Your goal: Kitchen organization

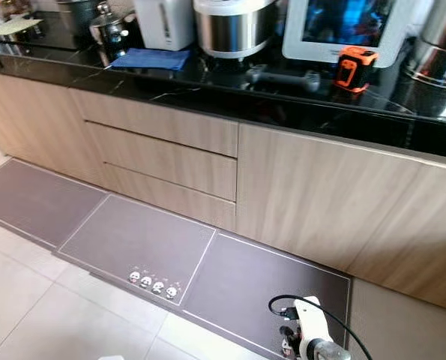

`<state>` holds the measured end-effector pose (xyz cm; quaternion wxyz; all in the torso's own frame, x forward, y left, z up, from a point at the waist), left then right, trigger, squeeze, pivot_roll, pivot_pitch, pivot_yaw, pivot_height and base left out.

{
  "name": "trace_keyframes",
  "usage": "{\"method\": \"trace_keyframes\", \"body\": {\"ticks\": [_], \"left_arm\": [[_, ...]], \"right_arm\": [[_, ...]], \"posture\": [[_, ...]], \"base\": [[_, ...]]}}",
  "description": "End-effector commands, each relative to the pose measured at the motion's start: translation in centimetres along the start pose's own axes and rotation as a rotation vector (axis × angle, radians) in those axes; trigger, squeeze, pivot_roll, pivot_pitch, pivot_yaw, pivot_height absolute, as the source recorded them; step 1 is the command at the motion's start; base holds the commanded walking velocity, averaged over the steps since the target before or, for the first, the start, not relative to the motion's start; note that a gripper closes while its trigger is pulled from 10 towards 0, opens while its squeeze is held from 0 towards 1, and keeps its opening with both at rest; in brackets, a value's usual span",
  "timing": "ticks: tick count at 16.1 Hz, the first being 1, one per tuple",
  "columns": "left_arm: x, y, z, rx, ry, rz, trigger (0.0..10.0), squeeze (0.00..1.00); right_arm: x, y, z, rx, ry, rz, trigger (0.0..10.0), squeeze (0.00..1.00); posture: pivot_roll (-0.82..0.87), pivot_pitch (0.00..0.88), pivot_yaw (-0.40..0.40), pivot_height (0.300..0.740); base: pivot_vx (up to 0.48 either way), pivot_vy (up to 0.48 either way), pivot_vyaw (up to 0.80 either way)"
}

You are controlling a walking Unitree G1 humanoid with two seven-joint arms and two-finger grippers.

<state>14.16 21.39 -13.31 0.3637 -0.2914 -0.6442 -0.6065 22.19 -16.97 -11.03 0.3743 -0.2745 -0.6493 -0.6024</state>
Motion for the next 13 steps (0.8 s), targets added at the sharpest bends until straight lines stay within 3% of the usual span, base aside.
{"method": "trace_keyframes", "body": {"ticks": [1, 4, 7, 9, 11, 13], "left_arm": [[0.1, 0.0, 0.5, -0.037, 0.009, 0.002, 10.0, 0.0], [-0.1, 0.4, 0.3, -0.082, -0.02, -0.002, 10.0, 0.0], [-0.3, 0.6, -1.5, -0.141, -0.099, 0.007, 10.0, 0.0], [-0.4, 0.7, -2.7, -0.209, -0.151, 0.013, 10.0, 0.0], [-0.5, 0.8, -3.5, -0.223, -0.159, 0.006, 10.0, 0.0], [-1.8, 5.5, -4.8, -0.215, -0.151, -0.065, 10.0, 0.0]], "right_arm": [[0.0, 0.5, -0.4, -0.016, -0.014, -0.011, 10.0, 0.0], [0.1, 0.5, -1.2, -0.042, -0.04, -0.017, 10.0, 0.0], [0.7, 0.1, -3.6, -0.074, -0.101, -0.024, 10.0, 0.0], [1.1, 0.1, -5.1, -0.095, -0.135, -0.035, 10.0, 0.0], [1.4, 0.1, -6.1, -0.083, -0.146, -0.036, 10.0, 0.0], [1.7, 0.3, -7.2, -0.057, -0.164, -0.037, 10.0, 0.0]], "posture": [[-0.03, 0.0, 0.059, 0.74], [-0.06, 0.0, 0.074, 0.74], [-0.14, 0.0, 0.131, 0.74], [-0.18, 0.0, 0.139, 0.74], [-0.19, 0.0, 0.118, 0.74], [-0.2, 0.0, 0.135, 0.74]], "base": [[0.0, 0.0, 0.0], [0.0, 0.0, 0.0], [0.0, 0.0, 0.0], [0.0, 0.0, 0.0], [0.0, 0.0, 0.0], [0.0, 0.0, 0.0]]}}
Point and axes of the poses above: a point about 5 cm out from each wrist's last joint towards the gripper, its own x axis pointing back from the gripper into the wrist, its own y axis along the axis of the wrist's last joint, z = x × y, the point moved 4 cm from there along -x, pointing out of the wrist towards the gripper, and after that the axes turned 1 degree about x, right-handed, at the moved point
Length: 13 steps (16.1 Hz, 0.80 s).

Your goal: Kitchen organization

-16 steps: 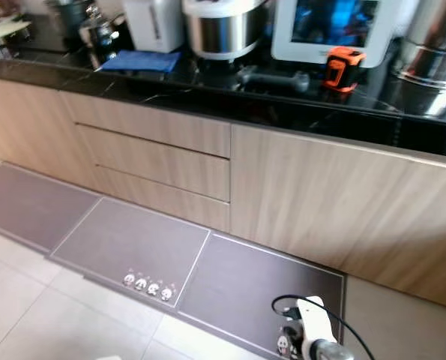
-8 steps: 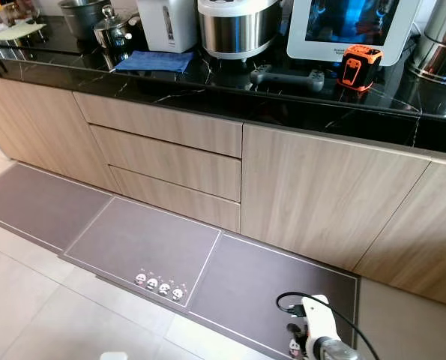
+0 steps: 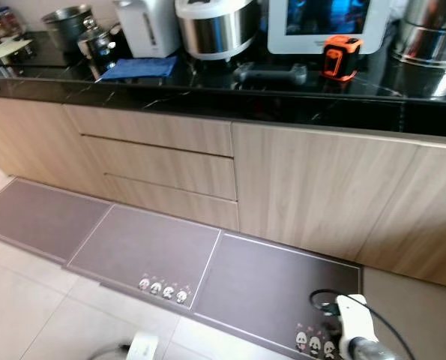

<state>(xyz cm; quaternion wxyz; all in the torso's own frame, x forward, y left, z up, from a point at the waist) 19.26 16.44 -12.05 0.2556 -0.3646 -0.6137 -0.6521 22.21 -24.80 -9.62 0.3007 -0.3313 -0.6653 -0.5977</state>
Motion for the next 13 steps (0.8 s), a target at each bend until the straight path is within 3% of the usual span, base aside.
{"method": "trace_keyframes", "body": {"ticks": [1, 3, 5, 7, 9, 13], "left_arm": [[-0.3, 1.7, 1.1, -0.007, 0.023, -0.023, 10.0, 0.0], [-0.1, 1.2, 1.5, -0.09, 0.009, -0.003, 10.0, 0.0], [0.1, 1.9, 3.3, -0.006, 0.088, -0.024, 10.0, 0.0], [0.2, 1.9, 4.0, 0.03, 0.125, -0.025, 10.0, 0.0], [0.3, 1.2, 3.7, 0.095, 0.145, -0.032, 10.0, 0.0], [0.6, 0.3, 4.0, 0.112, 0.161, -0.02, 10.0, 0.0]], "right_arm": [[-0.1, 0.8, 0.1, -0.004, 0.001, -0.028, 10.0, 0.0], [-0.2, 1.0, 0.3, -0.047, -0.015, -0.043, 10.0, 0.0], [-0.4, 1.6, 1.8, 0.014, 0.03, -0.053, 10.0, 0.0], [-0.5, 1.8, 2.1, 0.017, 0.023, -0.057, 10.0, 0.0], [-0.4, 1.7, 1.2, -0.001, -0.017, -0.061, 10.0, 0.0], [-0.3, 1.8, 1.1, -0.022, -0.028, -0.075, 10.0, 0.0]], "posture": [[-0.23, 0.0, 0.171, 0.74], [-0.24, 0.0, 0.149, 0.74], [-0.2, 0.0, 0.076, 0.74], [-0.18, 0.0, 0.059, 0.74], [-0.15, 0.0, 0.059, 0.74], [-0.12, 0.0, 0.059, 0.74]], "base": [[0.0, 0.0, 0.0], [0.0, 0.0, 0.0], [0.0, 0.0, 0.0], [0.0, 0.0, 0.0], [0.0, 0.0, 0.0], [0.0, 0.0, 0.0]]}}
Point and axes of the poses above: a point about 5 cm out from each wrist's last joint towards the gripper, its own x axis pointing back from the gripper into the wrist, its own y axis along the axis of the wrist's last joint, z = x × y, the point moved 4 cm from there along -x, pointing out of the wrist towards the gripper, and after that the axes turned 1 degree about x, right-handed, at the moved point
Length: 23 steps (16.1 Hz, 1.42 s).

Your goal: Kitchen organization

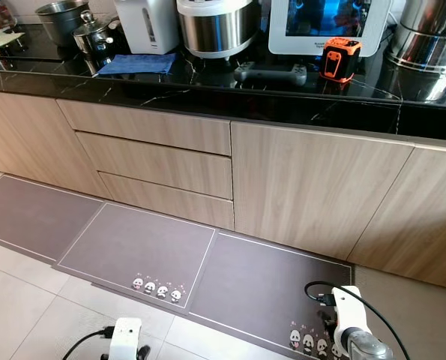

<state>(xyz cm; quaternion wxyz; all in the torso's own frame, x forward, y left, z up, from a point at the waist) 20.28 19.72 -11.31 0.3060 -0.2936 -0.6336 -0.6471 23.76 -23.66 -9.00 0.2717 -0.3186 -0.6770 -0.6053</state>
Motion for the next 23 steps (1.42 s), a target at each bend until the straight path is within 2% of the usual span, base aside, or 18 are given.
{"method": "trace_keyframes", "body": {"ticks": [1, 4, 8, 13, 17, 21, 23], "left_arm": [[0.1, -0.3, 0.8, 0.007, 0.023, 0.007, 10.0, 0.0], [0.1, -0.3, 0.3, -0.016, 0.005, 0.017, 10.0, 0.0], [0.0, -0.3, -0.7, 0.022, -0.001, 0.014, 10.0, 0.0], [0.3, -1.8, -1.5, 0.028, -0.012, 0.04, 10.0, 0.0], [1.1, -3.8, -0.1, -0.013, 0.002, 0.078, 10.0, 0.0], [1.5, -4.4, 0.9, -0.007, 0.023, 0.091, 10.0, 0.0], [1.5, -4.5, 1.0, -0.011, 0.021, 0.092, 10.0, 0.0]], "right_arm": [[0.0, 0.1, 0.2, 0.001, 0.0, -0.011, 10.0, 0.0], [-0.1, 0.7, 0.5, 0.001, 0.011, -0.024, 10.0, 0.0], [-0.1, 0.7, 0.2, 0.026, 0.016, -0.015, 10.0, 0.0], [0.0, -0.2, 0.2, 0.04, 0.023, 0.008, 10.0, 0.0], [0.3, -1.6, 0.6, 0.003, 0.015, 0.031, 10.0, 0.0], [0.6, -3.1, 0.7, -0.023, 0.013, 0.062, 10.0, 0.0], [0.6, -3.2, 0.9, -0.029, 0.019, 0.063, 10.0, 0.0]], "posture": [[-0.13, 0.0, 0.061, 0.74], [-0.16, 0.0, 0.053, 0.74], [-0.14, 0.0, 0.013, 0.74], [-0.13, 0.0, -0.001, 0.74], [-0.14, 0.0, 0.032, 0.74], [-0.13, 0.0, 0.04, 0.74], [-0.14, 0.0, 0.044, 0.74]], "base": [[0.0, 0.0, 0.0], [0.0, 0.0, 0.0], [0.0, 0.0, 0.0], [0.0, 0.0, 0.0], [0.0, 0.0, 0.0], [0.0, 0.0, 0.0], [0.0, 0.0, -0.76]]}}
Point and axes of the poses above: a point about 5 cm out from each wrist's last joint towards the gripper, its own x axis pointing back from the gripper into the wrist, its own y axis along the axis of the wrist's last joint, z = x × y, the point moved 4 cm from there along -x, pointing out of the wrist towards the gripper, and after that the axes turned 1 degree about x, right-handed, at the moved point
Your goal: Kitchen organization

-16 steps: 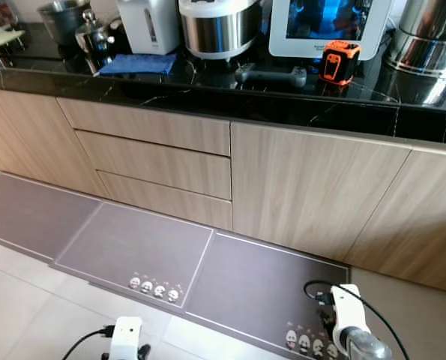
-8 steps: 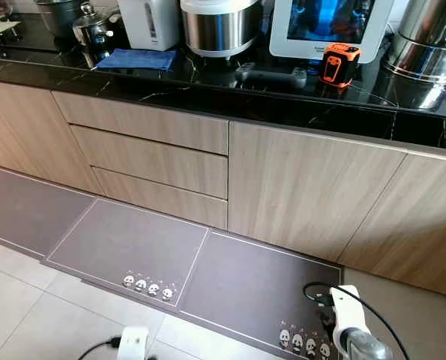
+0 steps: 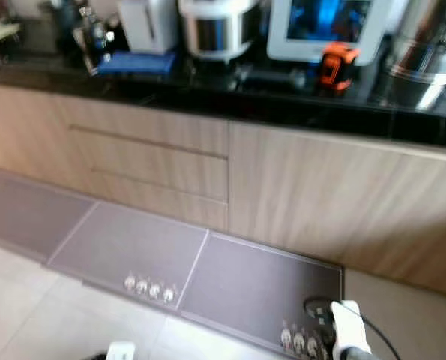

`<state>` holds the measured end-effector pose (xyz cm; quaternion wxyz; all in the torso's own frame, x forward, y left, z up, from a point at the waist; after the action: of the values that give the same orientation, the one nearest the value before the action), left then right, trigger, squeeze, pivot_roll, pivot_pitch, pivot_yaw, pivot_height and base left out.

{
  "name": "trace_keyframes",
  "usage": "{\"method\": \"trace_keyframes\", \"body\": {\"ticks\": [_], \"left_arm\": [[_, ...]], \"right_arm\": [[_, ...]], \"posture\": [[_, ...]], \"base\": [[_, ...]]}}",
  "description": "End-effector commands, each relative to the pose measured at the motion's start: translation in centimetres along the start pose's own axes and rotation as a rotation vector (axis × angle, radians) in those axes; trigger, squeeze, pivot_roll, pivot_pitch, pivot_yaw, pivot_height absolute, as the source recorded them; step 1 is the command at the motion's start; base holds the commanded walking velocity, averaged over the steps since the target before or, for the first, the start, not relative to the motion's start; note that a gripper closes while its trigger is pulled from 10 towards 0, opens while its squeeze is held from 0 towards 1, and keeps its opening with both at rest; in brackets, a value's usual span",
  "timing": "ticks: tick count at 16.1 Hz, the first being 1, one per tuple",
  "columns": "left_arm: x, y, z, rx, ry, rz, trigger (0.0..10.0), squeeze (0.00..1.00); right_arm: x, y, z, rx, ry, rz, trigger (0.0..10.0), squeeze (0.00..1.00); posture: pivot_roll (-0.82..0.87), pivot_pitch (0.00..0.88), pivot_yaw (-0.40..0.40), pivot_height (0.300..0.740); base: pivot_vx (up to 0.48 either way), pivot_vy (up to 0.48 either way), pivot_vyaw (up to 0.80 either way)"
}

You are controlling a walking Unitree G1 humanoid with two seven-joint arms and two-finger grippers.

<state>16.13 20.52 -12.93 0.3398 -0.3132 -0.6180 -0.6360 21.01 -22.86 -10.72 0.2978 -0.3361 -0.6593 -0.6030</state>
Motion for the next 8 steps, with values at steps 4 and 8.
{"method": "trace_keyframes", "body": {"ticks": [4, 8], "left_arm": [[0.1, 0.2, 0.6, -0.006, 0.017, -0.021, 10.0, 0.0], [0.0, 0.6, 0.3, 0.0, 0.014, -0.029, 10.0, 0.0]], "right_arm": [[0.1, 0.0, -1.1, -0.012, -0.031, 0.002, 10.0, 0.0], [0.0, 0.6, -0.9, -0.001, -0.021, -0.006, 10.0, 0.0]], "posture": [[-0.11, 0.0, 0.04, 0.74], [-0.13, 0.0, 0.038, 0.74]], "base": [[0.0, 0.0, -0.79], [0.0, 0.0, -0.78]]}}
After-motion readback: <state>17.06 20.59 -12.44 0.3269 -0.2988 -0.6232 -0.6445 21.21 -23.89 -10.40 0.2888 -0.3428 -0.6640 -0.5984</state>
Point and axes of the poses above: a point about 5 cm out from each wrist's last joint towards the gripper, its own x axis pointing back from the gripper into the wrist, its own y axis along the axis of the wrist's last joint, z = x × y, the point moved 4 cm from there along -x, pointing out of the wrist towards the gripper, and after that the axes turned 1 degree about x, right-handed, at the moved point
